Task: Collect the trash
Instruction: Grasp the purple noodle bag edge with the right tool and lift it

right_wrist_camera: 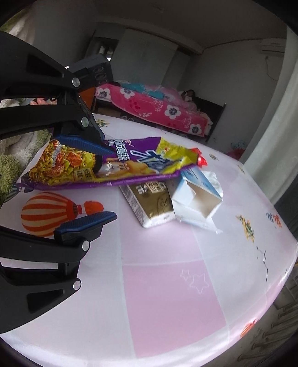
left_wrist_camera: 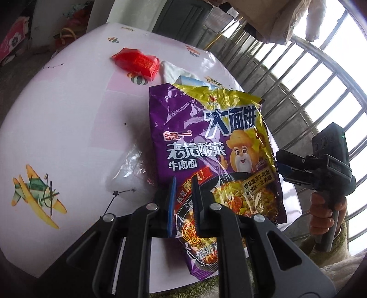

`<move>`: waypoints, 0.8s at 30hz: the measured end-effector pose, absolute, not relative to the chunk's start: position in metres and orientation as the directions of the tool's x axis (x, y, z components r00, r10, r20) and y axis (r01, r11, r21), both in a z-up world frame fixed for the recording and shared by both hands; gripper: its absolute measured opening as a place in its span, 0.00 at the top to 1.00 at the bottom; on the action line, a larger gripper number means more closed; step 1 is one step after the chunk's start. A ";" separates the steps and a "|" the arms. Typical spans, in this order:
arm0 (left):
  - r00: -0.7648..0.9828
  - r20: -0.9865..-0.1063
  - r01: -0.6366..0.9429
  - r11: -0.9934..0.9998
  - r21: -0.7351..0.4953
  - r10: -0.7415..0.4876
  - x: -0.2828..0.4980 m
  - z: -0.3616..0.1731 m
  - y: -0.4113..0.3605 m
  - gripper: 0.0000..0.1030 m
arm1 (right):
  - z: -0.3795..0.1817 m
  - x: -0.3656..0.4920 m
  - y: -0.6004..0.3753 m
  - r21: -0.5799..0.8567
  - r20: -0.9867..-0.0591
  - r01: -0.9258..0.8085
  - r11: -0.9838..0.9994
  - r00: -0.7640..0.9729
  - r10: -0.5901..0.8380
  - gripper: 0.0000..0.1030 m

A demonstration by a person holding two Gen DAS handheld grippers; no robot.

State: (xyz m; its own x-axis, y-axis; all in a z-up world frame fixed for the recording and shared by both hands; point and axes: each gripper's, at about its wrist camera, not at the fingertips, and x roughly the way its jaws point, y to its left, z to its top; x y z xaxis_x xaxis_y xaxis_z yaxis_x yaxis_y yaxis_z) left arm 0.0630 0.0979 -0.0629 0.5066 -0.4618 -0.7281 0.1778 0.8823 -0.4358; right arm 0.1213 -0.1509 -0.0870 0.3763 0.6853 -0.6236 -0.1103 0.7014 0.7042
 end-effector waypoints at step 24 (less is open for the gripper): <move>0.499 -0.720 0.172 0.870 -0.463 -0.482 0.066 -0.072 0.101 0.89 | -0.084 0.108 -0.113 0.497 -0.735 -0.198 0.845 0.422 0.531 0.96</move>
State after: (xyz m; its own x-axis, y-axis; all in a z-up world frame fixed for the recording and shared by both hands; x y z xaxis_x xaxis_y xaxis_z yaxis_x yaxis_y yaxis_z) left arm 0.0656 0.1012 -0.0723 0.4995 -0.4819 -0.7199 0.1722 0.8697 -0.4627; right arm 0.1081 -0.1132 -0.0841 0.4217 0.5308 -0.7352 -0.1978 0.8451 0.4967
